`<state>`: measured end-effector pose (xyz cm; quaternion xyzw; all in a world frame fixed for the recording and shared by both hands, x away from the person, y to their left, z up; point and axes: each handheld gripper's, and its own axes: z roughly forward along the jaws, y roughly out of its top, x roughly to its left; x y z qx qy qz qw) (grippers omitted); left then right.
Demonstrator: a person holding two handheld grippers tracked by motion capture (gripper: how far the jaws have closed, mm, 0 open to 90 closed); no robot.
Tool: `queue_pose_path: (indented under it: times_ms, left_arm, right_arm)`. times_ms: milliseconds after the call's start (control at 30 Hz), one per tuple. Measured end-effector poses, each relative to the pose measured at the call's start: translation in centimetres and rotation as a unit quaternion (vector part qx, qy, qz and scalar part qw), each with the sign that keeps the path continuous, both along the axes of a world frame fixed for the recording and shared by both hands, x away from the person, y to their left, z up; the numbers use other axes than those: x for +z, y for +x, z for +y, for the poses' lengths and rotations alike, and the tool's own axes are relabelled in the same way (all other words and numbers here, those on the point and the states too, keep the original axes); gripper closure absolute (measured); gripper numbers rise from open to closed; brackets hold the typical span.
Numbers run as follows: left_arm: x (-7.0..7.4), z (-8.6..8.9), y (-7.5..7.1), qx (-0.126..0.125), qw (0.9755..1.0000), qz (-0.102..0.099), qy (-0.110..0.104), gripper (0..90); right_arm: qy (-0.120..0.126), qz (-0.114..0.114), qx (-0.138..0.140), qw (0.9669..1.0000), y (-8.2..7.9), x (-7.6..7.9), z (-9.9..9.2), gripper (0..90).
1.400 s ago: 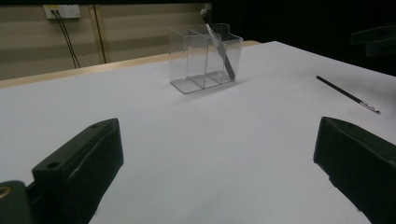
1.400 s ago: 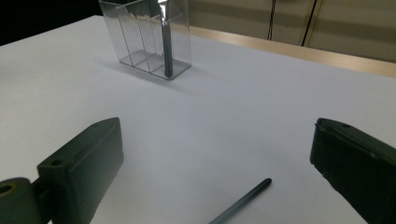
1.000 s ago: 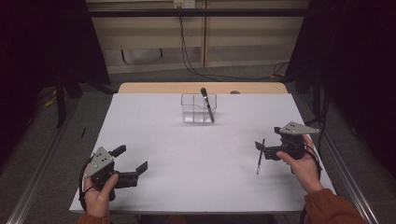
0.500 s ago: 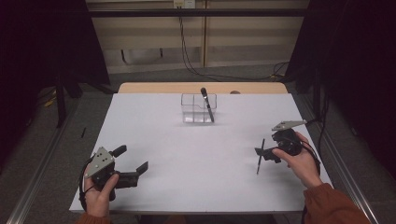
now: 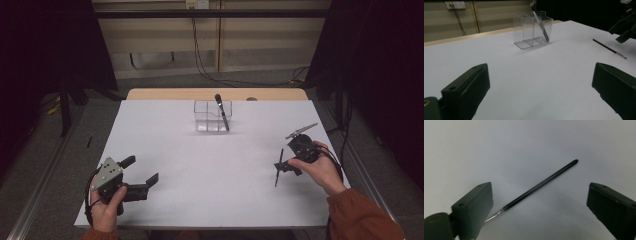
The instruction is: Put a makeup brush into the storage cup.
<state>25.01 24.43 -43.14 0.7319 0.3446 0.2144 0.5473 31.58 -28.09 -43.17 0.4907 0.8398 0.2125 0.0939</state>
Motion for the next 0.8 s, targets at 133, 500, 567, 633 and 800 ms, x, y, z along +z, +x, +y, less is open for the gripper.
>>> queue_pose_path:
  times_ms: [133,500,567,633,800]
  left_arm:
    - [0.0,0.0,0.0,0.000,1.0000,0.001,0.002,1.6]
    - [-0.1,-0.1,0.1,0.001,1.0000,0.003,0.001,1.8]
    - [-0.1,-0.1,0.1,0.002,1.0000,0.004,0.001,1.8]
    - [-0.1,-0.1,0.1,0.002,1.0000,0.005,0.002,1.8]
    - [-0.1,-0.1,0.1,0.000,1.0000,0.005,0.002,1.7]
  right_arm:
    - [-0.013,0.030,0.000,0.9995,0.4,-0.3,0.0,6.3]
    - [-0.024,0.082,-0.004,0.9964,1.0,-0.9,0.4,17.6]
    - [-0.024,0.092,-0.005,0.9954,1.1,-0.9,0.7,17.2]
    - [-0.023,0.095,-0.005,0.9952,1.2,-1.0,0.9,18.7]
    - [-0.028,0.111,-0.008,0.9934,1.2,-1.3,1.3,21.6]
